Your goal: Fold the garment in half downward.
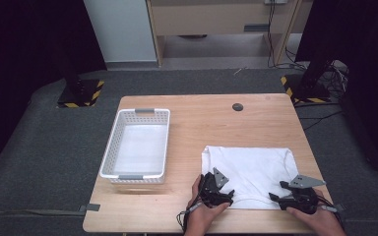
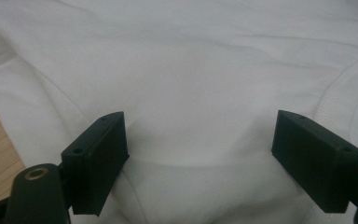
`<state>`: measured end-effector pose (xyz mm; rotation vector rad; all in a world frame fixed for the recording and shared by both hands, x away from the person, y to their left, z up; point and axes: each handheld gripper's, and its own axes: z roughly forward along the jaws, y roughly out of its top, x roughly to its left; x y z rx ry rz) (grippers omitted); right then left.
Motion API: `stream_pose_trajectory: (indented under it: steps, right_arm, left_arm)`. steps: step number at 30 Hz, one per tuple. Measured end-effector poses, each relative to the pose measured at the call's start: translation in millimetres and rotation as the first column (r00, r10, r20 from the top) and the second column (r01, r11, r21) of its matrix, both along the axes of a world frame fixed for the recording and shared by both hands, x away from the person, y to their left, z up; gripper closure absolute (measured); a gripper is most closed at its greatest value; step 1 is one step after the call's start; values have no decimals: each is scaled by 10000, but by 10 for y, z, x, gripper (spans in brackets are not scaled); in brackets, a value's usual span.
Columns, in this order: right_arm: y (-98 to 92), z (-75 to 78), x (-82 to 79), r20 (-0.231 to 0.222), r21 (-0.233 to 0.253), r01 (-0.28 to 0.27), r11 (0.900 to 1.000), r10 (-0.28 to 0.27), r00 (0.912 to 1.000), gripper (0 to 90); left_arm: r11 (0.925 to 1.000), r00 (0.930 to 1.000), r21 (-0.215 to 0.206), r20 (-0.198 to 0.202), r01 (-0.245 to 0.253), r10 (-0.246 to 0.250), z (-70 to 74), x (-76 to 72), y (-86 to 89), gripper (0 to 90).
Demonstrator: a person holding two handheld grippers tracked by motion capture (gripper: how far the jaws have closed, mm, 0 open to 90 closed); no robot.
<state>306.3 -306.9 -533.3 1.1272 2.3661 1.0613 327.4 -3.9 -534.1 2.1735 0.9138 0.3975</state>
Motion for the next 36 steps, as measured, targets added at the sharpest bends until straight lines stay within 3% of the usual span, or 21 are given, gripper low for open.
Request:
stream_pose_trajectory:
  steps: [5,9,13,19,25,28,31,36]
  right_arm:
    - [28,18,21,-250,-40,7,10000,-8,9997,277]
    - [67,51,39,-501,-144,152,9998,-159,9986,182]
    - [73,103,55,-577,-48,224,9997,-226,9981,122]
    - [124,184,100,-587,269,56,9996,-41,9983,61]
    - [224,203,94,-911,72,-10,10000,17,9958,62]
    - [282,236,87,-830,-25,-153,9999,150,9964,62]
    - [358,307,82,-710,-95,-42,9999,35,9975,72]
    - [531,452,40,-694,-180,-618,9979,604,9958,65]
  left_arm:
    - [10000,9998,23,-191,85,-85,12,14,-7,153]
    - [9991,9992,291,-255,306,-299,11,10,-33,85]
    - [9999,9991,-18,-409,149,-149,31,27,-5,34]
    - [9975,9976,193,-162,682,-679,115,14,18,30]
    - [9912,9917,339,-193,1276,-1270,239,-28,2,40]
    - [9868,9873,480,-437,1548,-1528,333,-16,-21,40]
    - [9828,9846,630,-320,1735,-1717,440,-6,-34,44]
    - [9795,9790,481,-678,1956,-1922,585,100,-6,38]
